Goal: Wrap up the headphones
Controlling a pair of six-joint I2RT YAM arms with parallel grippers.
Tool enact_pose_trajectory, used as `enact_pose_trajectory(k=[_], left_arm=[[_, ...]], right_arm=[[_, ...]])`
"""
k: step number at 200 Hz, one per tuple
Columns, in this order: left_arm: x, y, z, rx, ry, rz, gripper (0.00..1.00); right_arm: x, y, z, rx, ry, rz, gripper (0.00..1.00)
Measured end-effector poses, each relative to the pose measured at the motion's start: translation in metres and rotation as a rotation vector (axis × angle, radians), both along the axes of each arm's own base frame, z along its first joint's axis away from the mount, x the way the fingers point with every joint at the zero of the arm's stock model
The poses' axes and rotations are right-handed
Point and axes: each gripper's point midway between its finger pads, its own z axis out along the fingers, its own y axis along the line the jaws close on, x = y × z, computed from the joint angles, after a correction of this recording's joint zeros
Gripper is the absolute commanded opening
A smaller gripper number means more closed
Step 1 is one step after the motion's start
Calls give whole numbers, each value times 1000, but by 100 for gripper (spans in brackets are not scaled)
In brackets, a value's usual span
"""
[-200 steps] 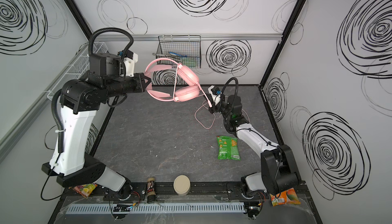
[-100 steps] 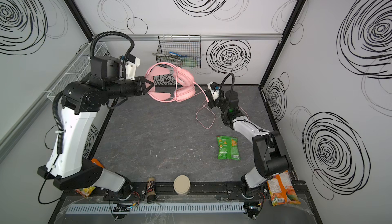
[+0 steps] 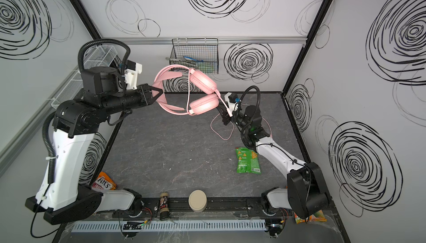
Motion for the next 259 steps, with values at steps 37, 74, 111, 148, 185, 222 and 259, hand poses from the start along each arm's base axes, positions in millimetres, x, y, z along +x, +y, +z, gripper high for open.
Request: enact_pose_trajectory(k=[37,74,111,148,185,222,259], left_arm=[[3,-3,17,-67,-40,-15,0],[2,-4,20,-77,-43,-21,0],[0,-6,21,-79,-44,-31,0],[-5,-16,21,-79,-42,-62,0],[-7,-18,21,-82,-38,-70,0],[-7,-18,21,-90,-32,-66,0],[-6,-19,20,-100,-25,-65,0]], right_arm=[[-14,1,11,65,39,25,23],[-19,8,1,77,86,55,24],[-36,29,-28,62,143,108,30],[-35,44,-50,41,186,126,32],[-28,46,-59,36,200,115,49],[-28,49,-54,47,180,123,54],[-27,56,-53,49,170,139,52]])
